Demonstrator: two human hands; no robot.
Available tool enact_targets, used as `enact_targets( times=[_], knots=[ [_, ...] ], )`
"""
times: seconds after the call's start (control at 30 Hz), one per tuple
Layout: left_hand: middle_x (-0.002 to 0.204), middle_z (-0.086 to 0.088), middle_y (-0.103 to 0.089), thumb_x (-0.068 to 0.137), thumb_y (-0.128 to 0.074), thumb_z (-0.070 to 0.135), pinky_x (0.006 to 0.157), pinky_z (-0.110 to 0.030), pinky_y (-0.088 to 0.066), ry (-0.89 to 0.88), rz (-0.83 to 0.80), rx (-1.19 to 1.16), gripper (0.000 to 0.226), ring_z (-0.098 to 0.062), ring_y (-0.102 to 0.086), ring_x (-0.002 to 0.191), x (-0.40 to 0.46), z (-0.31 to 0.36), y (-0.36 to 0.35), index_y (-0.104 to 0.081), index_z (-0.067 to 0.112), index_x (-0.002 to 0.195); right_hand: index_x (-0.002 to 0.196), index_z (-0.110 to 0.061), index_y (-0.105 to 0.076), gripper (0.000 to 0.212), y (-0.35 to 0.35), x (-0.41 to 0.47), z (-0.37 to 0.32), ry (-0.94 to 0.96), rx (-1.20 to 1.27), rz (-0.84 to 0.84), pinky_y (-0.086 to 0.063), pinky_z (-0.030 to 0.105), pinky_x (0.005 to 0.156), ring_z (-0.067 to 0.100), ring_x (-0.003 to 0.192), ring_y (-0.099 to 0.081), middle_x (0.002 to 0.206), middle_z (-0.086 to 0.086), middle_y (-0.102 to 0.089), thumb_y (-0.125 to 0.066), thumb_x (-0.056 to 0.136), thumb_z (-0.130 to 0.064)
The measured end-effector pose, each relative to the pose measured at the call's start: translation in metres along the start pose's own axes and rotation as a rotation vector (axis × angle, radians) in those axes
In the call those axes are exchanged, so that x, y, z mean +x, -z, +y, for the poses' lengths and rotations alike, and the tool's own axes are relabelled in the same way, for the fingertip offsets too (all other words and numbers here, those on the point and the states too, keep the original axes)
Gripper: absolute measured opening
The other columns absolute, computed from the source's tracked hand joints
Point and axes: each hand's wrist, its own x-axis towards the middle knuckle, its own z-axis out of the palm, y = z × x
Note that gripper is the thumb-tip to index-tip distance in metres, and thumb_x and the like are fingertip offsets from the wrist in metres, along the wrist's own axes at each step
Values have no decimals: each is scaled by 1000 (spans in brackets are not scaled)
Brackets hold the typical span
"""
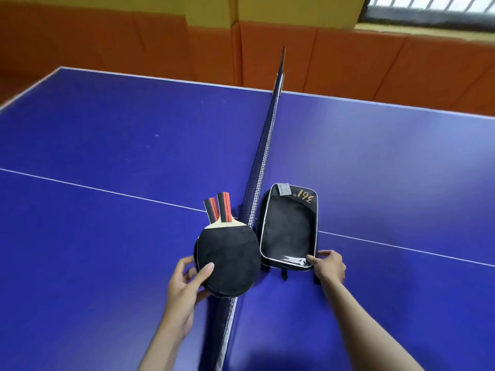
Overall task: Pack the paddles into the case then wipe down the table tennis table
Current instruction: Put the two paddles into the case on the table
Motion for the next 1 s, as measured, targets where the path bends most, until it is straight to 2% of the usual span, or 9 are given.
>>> enact_targets(
  times=[0.13,0.3,0.5,0.57,0.63,0.77,0.83,0.9,1.0],
  knots=[
    [80,-1,-69,93,-73,12,68,-33,-59,5,-16,-21,32,-15,-70,81,-5,1,-3,-58,13,121,118,-10,-73,28,5,-5,13,20,47,-1,-41,32,81,35,118,-63,119,12,-74,-74,90,-13],
    [81,-1,-70,93,-74,14,68,-34,-59,35,-31,-25,32,-17,-70,83,-29,-1,2,-59,14,121,105,-15,-72,16,31,-40,72,55,0,-50,-45,33,79,28,101,-63,109,8,-75,-73,89,-13],
    [76,0,-64,92,-76,14,68,-35,-60,79,-49,-4,34,-19,-70,83,-78,-16,14,-58,12,120,94,-20,-65,10,65,-118,167,90,-48,-70,-42,27,52,24,91,-65,98,1,-72,-71,92,-11],
    [82,-4,-64,91,-76,14,65,-33,-60,90,-56,0,34,-21,-70,86,-98,-24,19,-57,12,119,92,-22,-66,11,70,-144,201,97,-63,-76,-47,28,58,21,89,-66,98,-2,-74,-72,90,-13],
    [89,-11,-62,91,-77,14,64,-32,-60,102,-69,11,35,-25,-68,90,-116,-32,25,-57,12,120,91,-26,-65,13,73,-168,235,87,-92,-89,-55,34,71,18,90,-68,96,-7,-74,-75,88,-18],
    [90,-14,-52,91,-77,13,64,-32,-60,106,-95,36,35,-26,-66,93,-151,-45,43,-58,12,120,102,-32,-59,25,77,-214,289,46,-305,-90,-49,35,79,15,99,-62,104,-12,-65,-75,84,-38],
    [85,-14,-52,91,-77,14,65,-33,-60,106,-96,47,34,-25,-67,92,-167,-51,55,-59,12,120,110,-32,-51,41,69,-232,298,139,-483,47,-42,36,79,21,107,-57,110,-6,-56,-77,80,-44],
    [82,-11,-61,91,-78,14,67,-35,-61,108,-88,61,35,-22,-71,90,-180,-57,68,-59,12,120,103,-28,-51,37,55,-249,287,347,-475,120,-44,38,74,22,99,-55,101,-6,-54,-77,83,-44],
    [84,-9,-67,91,-77,13,66,-35,-60,111,-51,83,32,-20,-72,84,-195,-66,86,-59,12,118,91,-25,-43,31,19,-271,258,516,-460,-57,-46,36,72,17,89,-50,94,-8,-52,-63,97,-47]
  ],
)
